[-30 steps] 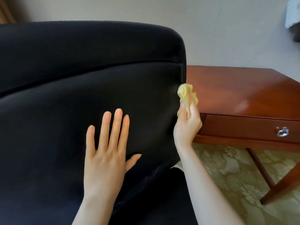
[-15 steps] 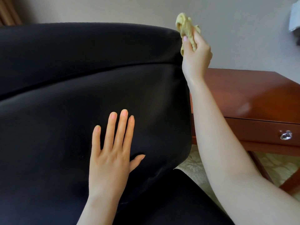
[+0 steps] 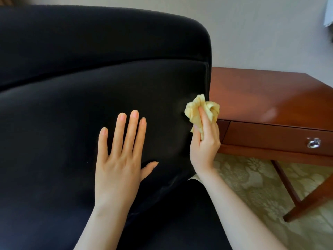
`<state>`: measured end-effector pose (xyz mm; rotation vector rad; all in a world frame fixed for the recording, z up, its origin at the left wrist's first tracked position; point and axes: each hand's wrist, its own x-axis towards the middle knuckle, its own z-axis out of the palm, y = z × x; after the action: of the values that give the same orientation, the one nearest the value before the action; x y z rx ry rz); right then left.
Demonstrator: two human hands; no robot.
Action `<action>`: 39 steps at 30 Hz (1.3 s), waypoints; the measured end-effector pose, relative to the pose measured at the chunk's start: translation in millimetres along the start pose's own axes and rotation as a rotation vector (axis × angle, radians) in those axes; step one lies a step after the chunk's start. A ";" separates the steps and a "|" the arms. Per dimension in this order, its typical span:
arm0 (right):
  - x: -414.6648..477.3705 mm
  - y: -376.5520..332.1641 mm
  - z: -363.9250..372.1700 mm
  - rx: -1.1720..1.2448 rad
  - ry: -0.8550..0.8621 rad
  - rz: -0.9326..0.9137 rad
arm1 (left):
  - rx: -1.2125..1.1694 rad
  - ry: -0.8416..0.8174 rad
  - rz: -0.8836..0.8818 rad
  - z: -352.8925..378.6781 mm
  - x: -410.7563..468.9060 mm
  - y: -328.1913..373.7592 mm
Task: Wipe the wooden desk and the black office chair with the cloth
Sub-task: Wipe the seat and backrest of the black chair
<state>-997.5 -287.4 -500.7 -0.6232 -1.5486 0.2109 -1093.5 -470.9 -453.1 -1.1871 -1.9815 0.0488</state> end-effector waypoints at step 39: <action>-145.7 -153.9 25.3 0.566 -0.683 -1.055 | -0.410 0.172 -0.727 2.8 -167.7 -61.9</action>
<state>-1067.0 -482.5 -552.5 0.8146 -2.1332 0.0347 -1101.2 -630.7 -532.9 -0.6048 -2.2064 -0.8304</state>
